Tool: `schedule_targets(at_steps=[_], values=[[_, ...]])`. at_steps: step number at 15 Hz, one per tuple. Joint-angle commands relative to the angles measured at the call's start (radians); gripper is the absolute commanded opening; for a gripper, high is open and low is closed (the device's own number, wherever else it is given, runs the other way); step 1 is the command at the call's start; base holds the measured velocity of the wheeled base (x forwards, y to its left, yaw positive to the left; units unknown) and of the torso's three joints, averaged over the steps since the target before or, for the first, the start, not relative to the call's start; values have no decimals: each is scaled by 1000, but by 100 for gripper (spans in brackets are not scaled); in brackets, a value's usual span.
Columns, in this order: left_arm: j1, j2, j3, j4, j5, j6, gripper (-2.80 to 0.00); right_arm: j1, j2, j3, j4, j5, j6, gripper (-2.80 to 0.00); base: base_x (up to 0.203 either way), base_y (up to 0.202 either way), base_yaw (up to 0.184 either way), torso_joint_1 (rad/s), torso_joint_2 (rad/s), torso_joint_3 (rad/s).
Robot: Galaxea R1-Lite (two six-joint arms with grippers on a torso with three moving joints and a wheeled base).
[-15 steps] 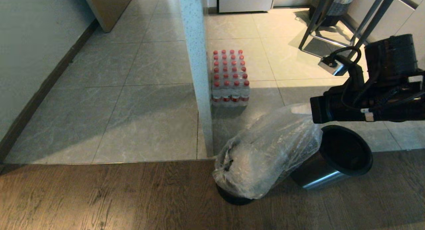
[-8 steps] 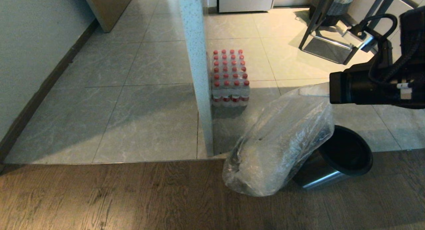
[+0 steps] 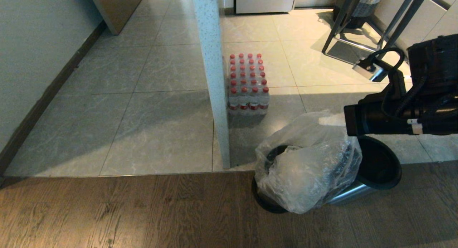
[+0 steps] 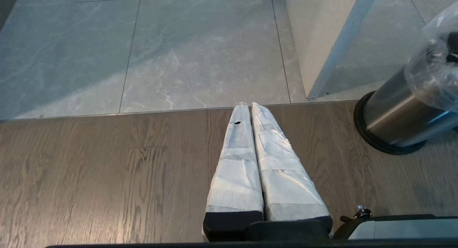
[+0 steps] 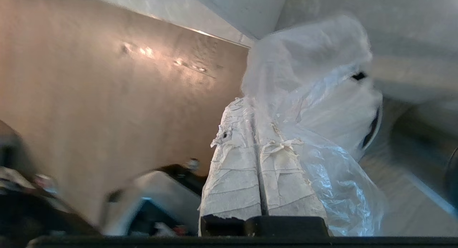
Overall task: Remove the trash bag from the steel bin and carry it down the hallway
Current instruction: Pick up the trash bag
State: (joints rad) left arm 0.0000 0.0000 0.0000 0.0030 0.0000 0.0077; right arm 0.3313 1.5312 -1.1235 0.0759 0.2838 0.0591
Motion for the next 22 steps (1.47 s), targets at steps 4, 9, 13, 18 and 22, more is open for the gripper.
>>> schedule_targets(at_steps=[4,9,13,18,22], values=[[0,0,0,0,0,0,-280,7,97,85,-29,-2,-80,-280,0,0,0,0,0,0],[0,0,0,0,0,0,-280,27,176,119,-27,5,-115,-280,0,0,0,0,0,0],[0,0,0,0,0,0,-280,28,226,141,-58,-3,-180,0,0,0,0,0,0,0],[0,0,0,0,0,0,-280,26,281,145,-94,-8,-208,0,0,0,0,0,0,0],[0,0,0,0,0,0,-280,28,346,140,-159,-61,-255,0,0,0,0,0,0,0]])
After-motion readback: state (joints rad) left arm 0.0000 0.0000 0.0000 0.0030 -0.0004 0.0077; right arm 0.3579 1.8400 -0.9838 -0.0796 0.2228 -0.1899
